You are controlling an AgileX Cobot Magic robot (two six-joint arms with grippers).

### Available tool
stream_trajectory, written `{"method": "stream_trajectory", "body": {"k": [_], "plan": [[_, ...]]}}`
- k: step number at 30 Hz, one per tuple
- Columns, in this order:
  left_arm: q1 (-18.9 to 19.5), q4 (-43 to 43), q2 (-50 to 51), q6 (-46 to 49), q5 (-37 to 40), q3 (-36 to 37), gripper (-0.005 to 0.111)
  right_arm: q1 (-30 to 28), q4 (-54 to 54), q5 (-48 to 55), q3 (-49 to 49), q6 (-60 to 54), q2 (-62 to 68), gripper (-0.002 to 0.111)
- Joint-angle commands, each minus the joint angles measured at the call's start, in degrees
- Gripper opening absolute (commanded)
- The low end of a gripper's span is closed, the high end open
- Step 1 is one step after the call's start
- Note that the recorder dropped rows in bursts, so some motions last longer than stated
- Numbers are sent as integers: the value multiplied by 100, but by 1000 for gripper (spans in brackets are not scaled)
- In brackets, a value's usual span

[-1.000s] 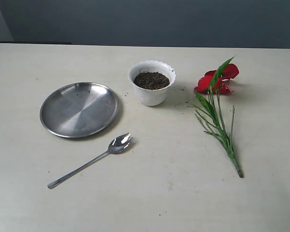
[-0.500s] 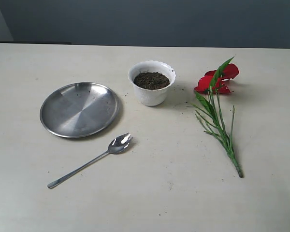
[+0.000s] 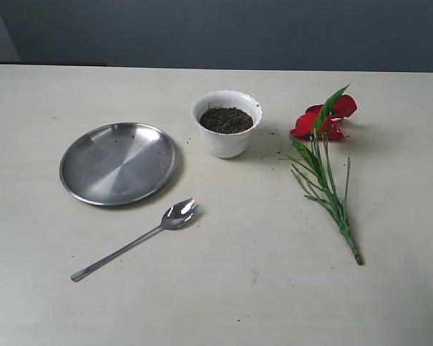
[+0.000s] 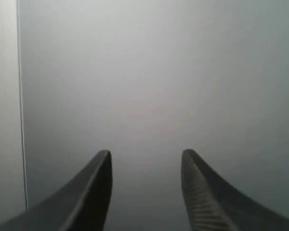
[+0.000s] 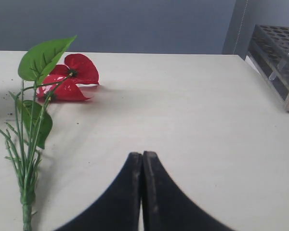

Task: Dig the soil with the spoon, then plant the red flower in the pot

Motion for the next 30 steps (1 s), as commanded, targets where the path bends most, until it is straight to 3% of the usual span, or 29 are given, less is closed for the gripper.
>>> {"method": "stream_trajectory", "body": {"k": [1,9,17,30], "plan": [[-470,929,373,4,94,-246,54,-15,-2,-70,27,-6,-18,0],[-1141,1138,976,4,198,-437,58,-15,-2,-70,27,-6,-18,0],[-1578,1198,1856,421,1075,-449,58,-15,-2,-70,27,-6,-18,0],[-1710,987,2960,778,1755,-476,58,-15,-2,-70,27,-6,-18,0]]}}
